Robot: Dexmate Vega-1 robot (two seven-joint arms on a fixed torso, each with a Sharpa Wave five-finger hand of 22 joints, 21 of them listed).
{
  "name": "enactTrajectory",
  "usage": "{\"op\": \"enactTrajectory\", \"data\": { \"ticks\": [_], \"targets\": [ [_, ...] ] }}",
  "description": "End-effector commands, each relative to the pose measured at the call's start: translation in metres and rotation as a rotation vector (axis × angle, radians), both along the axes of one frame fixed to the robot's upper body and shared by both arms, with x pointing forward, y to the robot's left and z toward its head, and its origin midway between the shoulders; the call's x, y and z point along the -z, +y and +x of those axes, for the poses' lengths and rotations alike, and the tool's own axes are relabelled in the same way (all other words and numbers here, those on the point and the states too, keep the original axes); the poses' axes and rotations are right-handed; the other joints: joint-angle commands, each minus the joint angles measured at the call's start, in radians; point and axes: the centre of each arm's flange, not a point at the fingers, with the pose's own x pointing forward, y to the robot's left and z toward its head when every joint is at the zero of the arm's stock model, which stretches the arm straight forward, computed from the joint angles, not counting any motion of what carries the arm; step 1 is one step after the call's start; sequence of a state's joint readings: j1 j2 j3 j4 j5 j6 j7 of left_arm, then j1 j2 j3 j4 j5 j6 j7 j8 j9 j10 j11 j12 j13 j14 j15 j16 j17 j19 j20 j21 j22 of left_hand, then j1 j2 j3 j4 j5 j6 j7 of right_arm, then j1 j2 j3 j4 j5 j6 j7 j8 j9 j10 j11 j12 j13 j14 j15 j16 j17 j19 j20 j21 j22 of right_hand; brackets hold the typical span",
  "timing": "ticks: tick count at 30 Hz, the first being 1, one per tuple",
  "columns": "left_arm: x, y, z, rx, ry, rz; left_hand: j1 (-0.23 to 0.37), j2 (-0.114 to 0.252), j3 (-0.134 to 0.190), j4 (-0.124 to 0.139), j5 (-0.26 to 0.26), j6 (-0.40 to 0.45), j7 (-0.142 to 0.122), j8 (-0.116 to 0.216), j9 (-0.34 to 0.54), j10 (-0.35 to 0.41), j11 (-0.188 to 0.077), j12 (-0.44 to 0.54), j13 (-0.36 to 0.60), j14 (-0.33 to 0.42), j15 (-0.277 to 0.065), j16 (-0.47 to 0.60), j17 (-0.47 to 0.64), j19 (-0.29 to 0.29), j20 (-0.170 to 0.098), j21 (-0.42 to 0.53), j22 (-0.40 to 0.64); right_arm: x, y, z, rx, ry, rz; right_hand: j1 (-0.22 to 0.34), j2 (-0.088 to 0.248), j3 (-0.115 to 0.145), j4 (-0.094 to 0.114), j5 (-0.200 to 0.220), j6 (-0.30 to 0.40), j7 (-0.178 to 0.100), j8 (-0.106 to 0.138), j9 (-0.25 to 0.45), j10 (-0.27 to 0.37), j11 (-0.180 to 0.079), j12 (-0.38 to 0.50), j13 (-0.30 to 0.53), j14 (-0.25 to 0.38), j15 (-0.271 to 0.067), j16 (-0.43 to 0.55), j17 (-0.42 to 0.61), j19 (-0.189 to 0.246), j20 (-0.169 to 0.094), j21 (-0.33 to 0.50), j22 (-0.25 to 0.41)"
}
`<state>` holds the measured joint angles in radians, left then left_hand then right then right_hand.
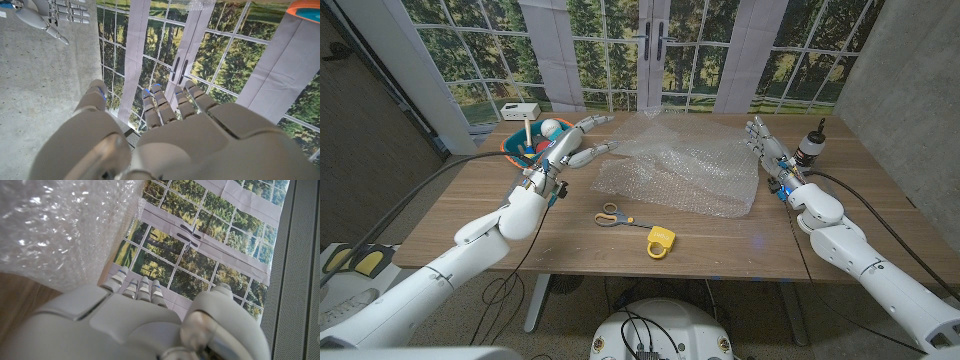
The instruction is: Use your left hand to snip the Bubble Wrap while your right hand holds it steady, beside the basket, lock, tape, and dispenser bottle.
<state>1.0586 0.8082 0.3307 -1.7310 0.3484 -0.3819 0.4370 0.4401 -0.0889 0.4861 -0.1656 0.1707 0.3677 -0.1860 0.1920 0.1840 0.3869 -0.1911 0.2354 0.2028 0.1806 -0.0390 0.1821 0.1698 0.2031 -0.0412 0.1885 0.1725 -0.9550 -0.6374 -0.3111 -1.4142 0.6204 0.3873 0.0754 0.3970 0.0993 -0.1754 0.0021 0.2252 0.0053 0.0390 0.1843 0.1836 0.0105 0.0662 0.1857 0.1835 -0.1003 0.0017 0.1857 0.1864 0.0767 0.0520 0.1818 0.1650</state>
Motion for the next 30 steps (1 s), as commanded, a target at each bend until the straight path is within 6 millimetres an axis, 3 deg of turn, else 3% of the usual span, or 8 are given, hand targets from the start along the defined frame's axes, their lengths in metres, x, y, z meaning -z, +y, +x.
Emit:
{"op": "enactTrajectory", "data": {
  "ticks": [1, 17, 30],
  "targets": [
    [-0.006, -0.002, -0.004, -0.01, -0.013, 0.067, 0.009, -0.001, -0.002, 0.0, 0.007, -0.004, 0.001, -0.001, 0.003, 0.014, -0.002, 0.006, 0.002, 0.004, -0.161, 0.0, 0.003, -0.002, -0.002, 0.001, 0.003, 0.0, -0.002, -0.003, 0.014, 0.005, -0.018, 0.015, 0.0, 0.002, -0.006, -0.002, 0.002, 0.004, 0.007, 0.002, -0.001, -0.006, 0.008, 0.004, -0.006, -0.007, 0.004, -0.001, -0.001, 0.009, 0.004, 0.004],
    [-0.01, -0.008, -0.011, -0.045, -0.047, 0.131, 0.025, 0.002, -0.006, 0.003, 0.008, -0.046, -0.005, -0.011, 0.003, 0.043, -0.004, 0.019, 0.011, 0.01, -0.166, 0.002, 0.003, -0.004, -0.003, 0.002, 0.003, 0.0, -0.003, -0.003, 0.017, 0.004, -0.017, 0.019, 0.001, 0.004, -0.009, -0.003, 0.004, 0.001, 0.008, 0.002, 0.0, -0.006, 0.008, 0.004, -0.007, -0.008, 0.005, -0.001, -0.002, 0.009, 0.004, 0.004],
    [-0.012, -0.019, -0.014, -0.07, -0.044, 0.247, 0.049, 0.003, -0.013, 0.005, 0.007, -0.136, -0.006, -0.018, 0.002, 0.067, -0.002, 0.029, 0.025, -0.001, -0.155, -0.002, 0.003, -0.024, 0.005, -0.001, 0.003, -0.001, -0.004, -0.002, 0.013, 0.005, -0.016, 0.016, 0.005, 0.006, -0.008, -0.005, 0.01, -0.001, 0.01, 0.002, 0.003, -0.009, 0.01, 0.004, -0.006, -0.01, 0.006, 0.0, -0.002, 0.01, 0.005, 0.004]
  ]
}}
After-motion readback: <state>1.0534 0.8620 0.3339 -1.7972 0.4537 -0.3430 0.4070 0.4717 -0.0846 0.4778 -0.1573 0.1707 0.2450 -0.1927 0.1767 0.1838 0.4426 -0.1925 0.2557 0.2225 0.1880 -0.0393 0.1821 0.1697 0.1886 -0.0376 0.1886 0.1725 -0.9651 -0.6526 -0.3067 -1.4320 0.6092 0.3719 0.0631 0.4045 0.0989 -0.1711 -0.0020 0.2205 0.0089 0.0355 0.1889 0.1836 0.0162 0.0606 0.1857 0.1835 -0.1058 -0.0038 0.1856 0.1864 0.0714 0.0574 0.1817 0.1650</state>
